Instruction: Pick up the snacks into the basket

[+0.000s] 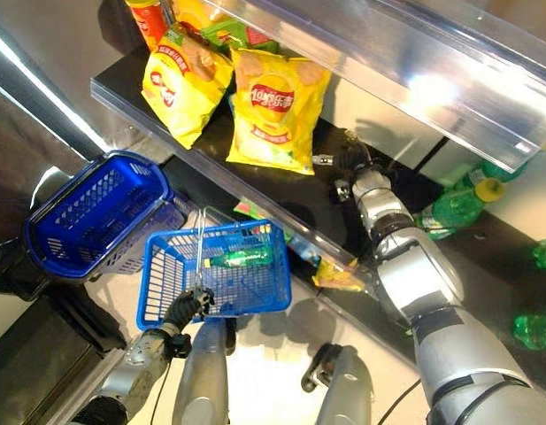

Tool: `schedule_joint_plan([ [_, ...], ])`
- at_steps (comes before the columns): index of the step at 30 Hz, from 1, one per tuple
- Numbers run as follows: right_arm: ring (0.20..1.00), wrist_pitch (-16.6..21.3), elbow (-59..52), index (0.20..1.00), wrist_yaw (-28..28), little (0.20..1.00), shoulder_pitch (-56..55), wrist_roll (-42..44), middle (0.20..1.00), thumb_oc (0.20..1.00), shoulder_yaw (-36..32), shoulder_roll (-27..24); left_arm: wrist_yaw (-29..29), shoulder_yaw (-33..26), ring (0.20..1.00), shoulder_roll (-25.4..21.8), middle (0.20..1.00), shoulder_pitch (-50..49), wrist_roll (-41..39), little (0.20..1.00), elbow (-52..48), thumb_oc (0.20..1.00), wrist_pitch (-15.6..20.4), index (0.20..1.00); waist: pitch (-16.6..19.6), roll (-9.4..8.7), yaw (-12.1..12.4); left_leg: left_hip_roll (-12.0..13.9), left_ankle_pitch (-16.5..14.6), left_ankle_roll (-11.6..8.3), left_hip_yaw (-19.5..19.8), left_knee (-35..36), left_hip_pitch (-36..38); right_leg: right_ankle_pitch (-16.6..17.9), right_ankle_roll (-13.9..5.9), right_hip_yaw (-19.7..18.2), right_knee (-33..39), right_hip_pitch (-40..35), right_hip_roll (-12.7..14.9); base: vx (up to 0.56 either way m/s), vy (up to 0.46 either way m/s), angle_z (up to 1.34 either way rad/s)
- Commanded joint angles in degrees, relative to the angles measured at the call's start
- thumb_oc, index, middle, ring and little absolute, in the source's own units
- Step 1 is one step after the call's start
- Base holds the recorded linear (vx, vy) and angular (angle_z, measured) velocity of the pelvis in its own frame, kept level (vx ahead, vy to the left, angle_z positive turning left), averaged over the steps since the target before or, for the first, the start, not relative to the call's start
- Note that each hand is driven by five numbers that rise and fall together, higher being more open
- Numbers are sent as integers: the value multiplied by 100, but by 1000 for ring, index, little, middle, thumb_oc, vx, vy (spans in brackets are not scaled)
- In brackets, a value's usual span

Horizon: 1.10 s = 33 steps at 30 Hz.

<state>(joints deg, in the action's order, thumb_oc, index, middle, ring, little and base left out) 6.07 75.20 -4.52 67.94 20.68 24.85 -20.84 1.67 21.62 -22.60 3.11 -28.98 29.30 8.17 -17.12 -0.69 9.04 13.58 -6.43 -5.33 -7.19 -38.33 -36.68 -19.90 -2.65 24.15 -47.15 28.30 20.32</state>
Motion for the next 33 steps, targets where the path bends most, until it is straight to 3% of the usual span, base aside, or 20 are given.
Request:
schedule_joint_plan([
  [1, 1000, 192, 229, 1000, -121, 1000, 364, -121, 1000, 1000, -235, -103, 267, 393, 200, -105, 200, -108, -118, 200, -907, 200, 384, 200, 238, 217, 222, -29, -237, 73, 117, -161, -15, 904, -467, -129, 628, 182, -19, -5, -15, 14],
  [15, 1000, 138, 337, 1000, -40, 1000, 374, 20, 1000, 1000, -341, 59, 365, 588, 200, -175, 200, -31, -173, 200, -1025, 200, 352, 200, 226, 380, 485, -163, -183, 125, 255, -183, -252, 895, -512, -37, 530, 326, 89, -1, -5, 8],
  [33, 1000, -5, 532, 1000, -16, 1000, 524, -35, 1000, 1000, -348, 63, 357, 574, 200, -292, 200, -52, -209, 200, -1154, 200, 289, 200, 168, 434, 625, -276, -170, 165, 354, -234, -475, 896, -544, 2, 448, 465, 189, 2, 2, 5],
])
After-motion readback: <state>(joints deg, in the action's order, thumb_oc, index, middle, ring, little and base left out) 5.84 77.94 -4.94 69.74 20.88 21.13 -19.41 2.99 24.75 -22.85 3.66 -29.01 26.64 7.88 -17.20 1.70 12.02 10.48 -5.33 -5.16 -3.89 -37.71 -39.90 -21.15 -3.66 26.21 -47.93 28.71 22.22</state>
